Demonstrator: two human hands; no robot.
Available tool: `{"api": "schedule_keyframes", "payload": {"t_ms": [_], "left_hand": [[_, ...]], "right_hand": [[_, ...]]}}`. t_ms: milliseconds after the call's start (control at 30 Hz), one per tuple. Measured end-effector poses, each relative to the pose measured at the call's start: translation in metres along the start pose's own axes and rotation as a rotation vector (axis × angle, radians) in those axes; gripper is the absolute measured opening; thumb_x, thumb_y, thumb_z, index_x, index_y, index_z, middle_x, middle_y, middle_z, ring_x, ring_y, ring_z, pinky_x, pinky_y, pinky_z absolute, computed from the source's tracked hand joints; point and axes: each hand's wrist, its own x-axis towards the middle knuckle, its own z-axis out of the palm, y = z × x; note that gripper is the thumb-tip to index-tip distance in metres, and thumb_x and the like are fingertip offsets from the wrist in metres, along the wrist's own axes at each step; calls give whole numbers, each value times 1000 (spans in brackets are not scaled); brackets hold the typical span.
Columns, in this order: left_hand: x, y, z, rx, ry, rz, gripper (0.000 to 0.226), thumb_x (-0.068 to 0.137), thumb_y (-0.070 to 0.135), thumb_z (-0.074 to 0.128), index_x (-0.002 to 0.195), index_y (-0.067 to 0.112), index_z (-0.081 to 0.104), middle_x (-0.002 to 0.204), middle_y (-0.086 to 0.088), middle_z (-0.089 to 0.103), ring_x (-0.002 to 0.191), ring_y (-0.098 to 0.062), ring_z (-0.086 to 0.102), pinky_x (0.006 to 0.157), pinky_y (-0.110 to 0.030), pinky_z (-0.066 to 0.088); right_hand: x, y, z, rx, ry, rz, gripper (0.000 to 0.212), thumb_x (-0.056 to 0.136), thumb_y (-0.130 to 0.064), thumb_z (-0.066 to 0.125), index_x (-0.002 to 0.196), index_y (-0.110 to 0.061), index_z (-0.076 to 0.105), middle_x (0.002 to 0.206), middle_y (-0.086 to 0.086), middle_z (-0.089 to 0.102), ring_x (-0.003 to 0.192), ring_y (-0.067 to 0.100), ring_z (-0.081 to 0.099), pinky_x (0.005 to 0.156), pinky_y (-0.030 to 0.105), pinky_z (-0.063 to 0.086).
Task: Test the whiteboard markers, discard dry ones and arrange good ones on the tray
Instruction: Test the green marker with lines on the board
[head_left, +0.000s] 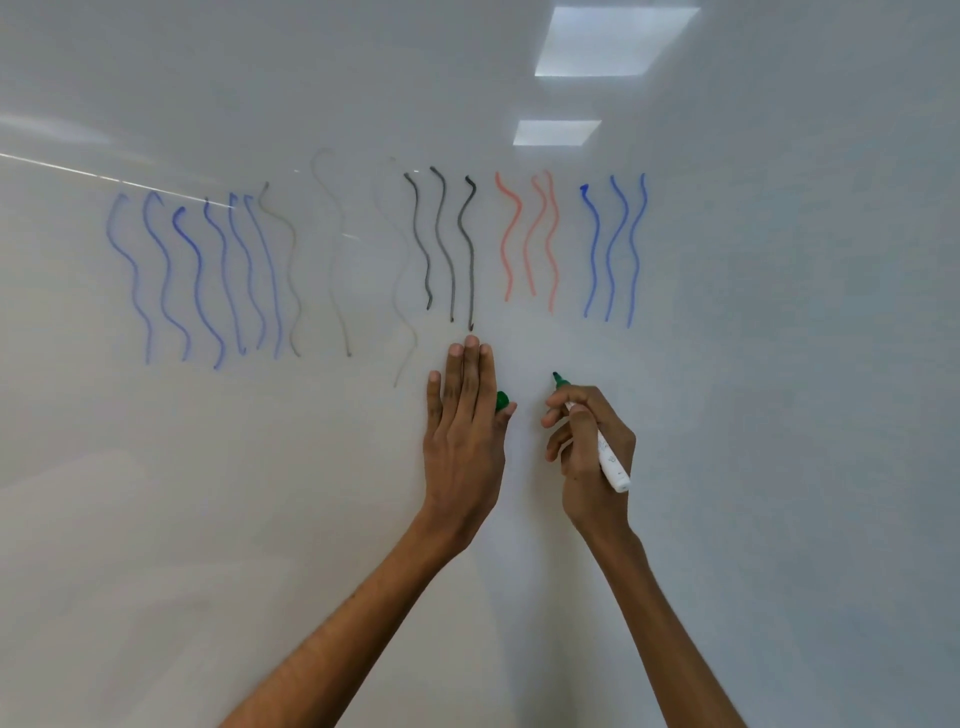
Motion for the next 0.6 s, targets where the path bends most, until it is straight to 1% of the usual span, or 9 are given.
{"api": "schedule_keyframes", "payload": {"t_ms": [67, 200, 300, 367, 433, 500, 533, 600], "left_hand": [[0, 0, 1, 13, 13, 4, 56, 106, 31, 25, 153, 5, 9, 161, -14, 16, 150, -25, 8, 122, -43, 6], [-1, 0, 1, 22, 3, 4, 54, 107, 32, 17, 153, 6, 4, 161, -15, 14, 150, -26, 7, 123, -43, 4], [-2, 1, 1, 26, -10, -2, 54, 108, 32, 16, 153, 5, 6, 162, -15, 12, 150, -26, 6, 123, -44, 4], [-2, 1, 0, 21, -16, -4, 54, 107, 33, 15, 153, 4, 7, 162, -14, 11, 150, -25, 5, 123, -44, 4], [-3, 1, 1, 24, -21, -4, 54, 107, 33, 14, 153, 5, 7, 162, -13, 9, 150, -24, 3, 123, -44, 5], [-4, 0, 1, 25, -16, -1, 54, 107, 33, 16, 153, 5, 6, 162, -11, 7, 150, -23, 2, 123, -45, 6], [-4, 0, 1, 24, -10, 1, 55, 107, 32, 18, 153, 5, 6, 162, -11, 7, 150, -23, 2, 123, -46, 7], [-4, 0, 1, 19, -2, 1, 56, 107, 31, 23, 153, 5, 7, 162, -12, 9, 150, -23, 3, 122, -47, 7]], "right_hand": [[-9, 4, -4, 27, 33, 41, 27, 94, -10, 40, 85, -13, 66, 72, 9, 62, 58, 23, 56, 49, 29, 44], [-26, 11, -11, -5, -2, 70, 28, 92, -10, 40, 82, -11, 66, 69, 7, 62, 61, 26, 58, 49, 34, 45], [-30, 7, -16, -1, -11, 106, 28, 88, -8, 41, 76, -7, 67, 62, 8, 60, 57, 21, 56, 49, 29, 41], [-23, -3, -17, 6, 10, 101, 28, 88, -9, 43, 76, -7, 68, 60, 8, 60, 53, 20, 55, 48, 25, 39], [-9, -18, -17, 32, 62, 61, 21, 92, -10, 46, 85, -9, 66, 64, 5, 62, 54, 22, 55, 48, 24, 39], [10, -30, -15, 18, 72, 8, 11, 98, -11, 48, 103, -12, 59, 68, 5, 63, 54, 24, 56, 48, 26, 40], [18, -33, -13, -10, 59, -9, 11, 100, -12, 49, 109, -11, 54, 69, 7, 64, 54, 25, 56, 49, 26, 42], [26, -34, -5, -76, 18, -41, 13, 100, -15, 47, 111, -9, 48, 71, 10, 64, 54, 26, 57, 50, 27, 45]]}}
